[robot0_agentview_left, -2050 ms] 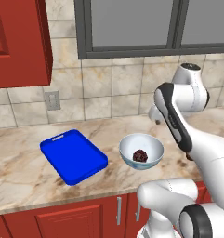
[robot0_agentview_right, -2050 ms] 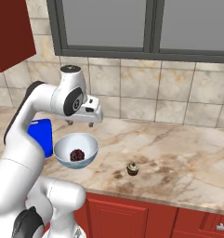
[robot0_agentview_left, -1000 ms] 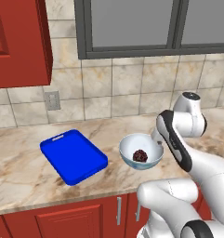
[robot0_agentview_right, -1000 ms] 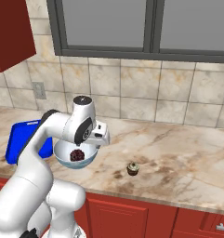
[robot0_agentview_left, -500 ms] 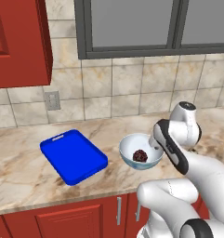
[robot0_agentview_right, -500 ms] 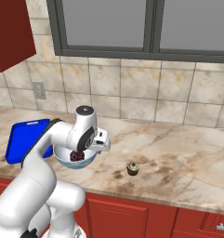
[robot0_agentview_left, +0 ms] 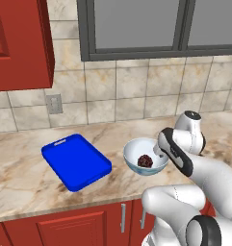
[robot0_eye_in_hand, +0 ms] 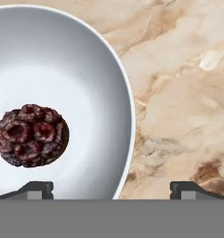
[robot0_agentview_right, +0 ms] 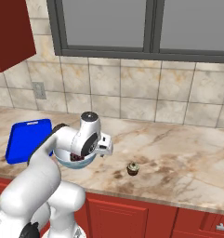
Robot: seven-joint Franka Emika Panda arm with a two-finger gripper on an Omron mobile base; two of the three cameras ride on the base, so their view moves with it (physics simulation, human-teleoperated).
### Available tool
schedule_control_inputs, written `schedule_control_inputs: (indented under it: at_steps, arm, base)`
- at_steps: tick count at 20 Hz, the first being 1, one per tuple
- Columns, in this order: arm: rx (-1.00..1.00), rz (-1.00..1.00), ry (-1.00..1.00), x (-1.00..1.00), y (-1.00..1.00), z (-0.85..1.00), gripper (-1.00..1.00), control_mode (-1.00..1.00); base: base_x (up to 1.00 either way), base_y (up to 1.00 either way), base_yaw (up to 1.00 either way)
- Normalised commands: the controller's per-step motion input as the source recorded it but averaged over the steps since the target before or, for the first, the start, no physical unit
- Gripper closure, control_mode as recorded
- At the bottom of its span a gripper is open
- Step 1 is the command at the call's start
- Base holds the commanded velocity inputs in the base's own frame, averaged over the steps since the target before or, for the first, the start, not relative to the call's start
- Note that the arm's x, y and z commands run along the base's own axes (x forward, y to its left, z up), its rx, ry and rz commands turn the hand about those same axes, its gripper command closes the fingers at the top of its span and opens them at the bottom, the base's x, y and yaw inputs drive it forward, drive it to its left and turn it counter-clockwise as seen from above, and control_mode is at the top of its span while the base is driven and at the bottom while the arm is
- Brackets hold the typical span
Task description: Place the bowl with cake and the cupcake onto the tray.
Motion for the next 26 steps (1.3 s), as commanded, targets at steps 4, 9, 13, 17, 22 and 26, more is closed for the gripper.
schedule_control_inputs:
  at_steps: [4, 9, 13, 17, 22, 26]
  arm:
    - [0.03, 0.0, 0.0, 0.1, 0.0, -0.17, -1.0, -1.0]
    - [0.0, 0.0, 0.0, 0.09, 0.0, -0.09, 1.0, -1.0]
    - [0.0, 0.0, 0.0, 0.01, 0.0, -0.1, 1.0, -1.0]
    - [0.07, 0.03, 0.0, 0.0, 0.0, -0.03, 1.0, -1.0]
    - [0.09, 0.01, 0.0, 0.0, 0.0, 0.3, 1.0, -1.0]
    - [0.08, 0.0, 0.0, 0.0, 0.0, 0.54, 1.0, -1.0]
  base:
    - [0.0, 0.0, 0.0]
    - [0.0, 0.0, 0.0]
    - [0.0, 0.0, 0.0]
    - [0.0, 0.0, 0.0]
    - [0.0, 0.0, 0.0]
    - [0.0, 0.0, 0.0]
